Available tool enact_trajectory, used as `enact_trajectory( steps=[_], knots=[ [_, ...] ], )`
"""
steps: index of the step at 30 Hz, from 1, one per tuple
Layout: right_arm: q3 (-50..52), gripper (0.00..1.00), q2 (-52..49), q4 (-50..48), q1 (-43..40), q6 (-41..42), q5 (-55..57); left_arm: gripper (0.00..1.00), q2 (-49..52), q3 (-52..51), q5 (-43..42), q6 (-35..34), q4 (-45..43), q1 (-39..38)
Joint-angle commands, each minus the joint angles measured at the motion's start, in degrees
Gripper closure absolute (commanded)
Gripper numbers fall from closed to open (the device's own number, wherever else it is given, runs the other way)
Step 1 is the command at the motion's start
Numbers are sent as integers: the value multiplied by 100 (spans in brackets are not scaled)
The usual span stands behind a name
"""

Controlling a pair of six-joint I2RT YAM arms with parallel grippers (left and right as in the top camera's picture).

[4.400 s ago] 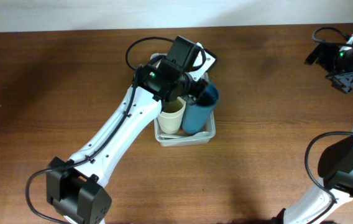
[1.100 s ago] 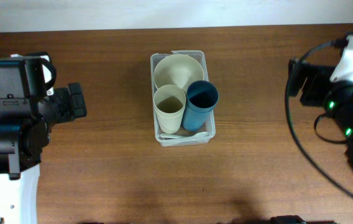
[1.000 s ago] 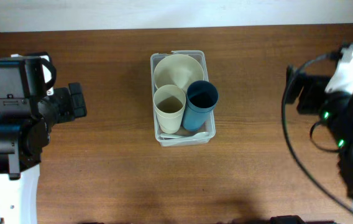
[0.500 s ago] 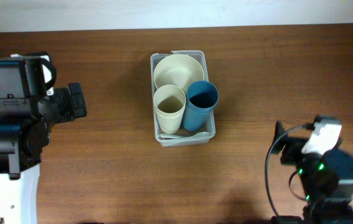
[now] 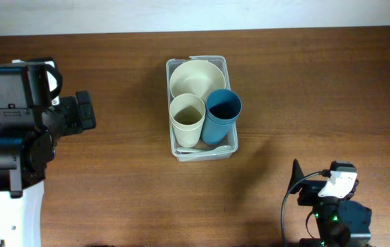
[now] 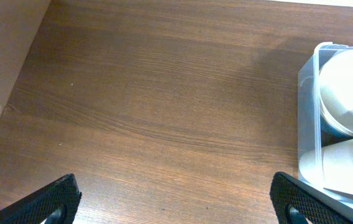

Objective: Pack container

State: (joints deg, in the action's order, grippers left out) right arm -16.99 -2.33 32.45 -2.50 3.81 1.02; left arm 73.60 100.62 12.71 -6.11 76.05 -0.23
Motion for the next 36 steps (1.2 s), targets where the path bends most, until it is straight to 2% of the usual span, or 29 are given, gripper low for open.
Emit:
enact_trajectory(
  steps=[1, 13, 21, 36],
  knots=[
    [249, 1, 214, -37, -31, -37, -57, 0, -17, -7, 22, -74, -11, 28],
    [608, 1, 214, -46, -31, -39, -55, 0, -17, -7, 22, -74, -11, 31],
    [608, 1, 214, 289, -15, -39, -55, 0, -17, -7, 22, -72, -11, 28],
    [608, 1, 214, 334, -15, -39, -55, 1, -17, -7, 22, -74, -11, 31]
  ],
)
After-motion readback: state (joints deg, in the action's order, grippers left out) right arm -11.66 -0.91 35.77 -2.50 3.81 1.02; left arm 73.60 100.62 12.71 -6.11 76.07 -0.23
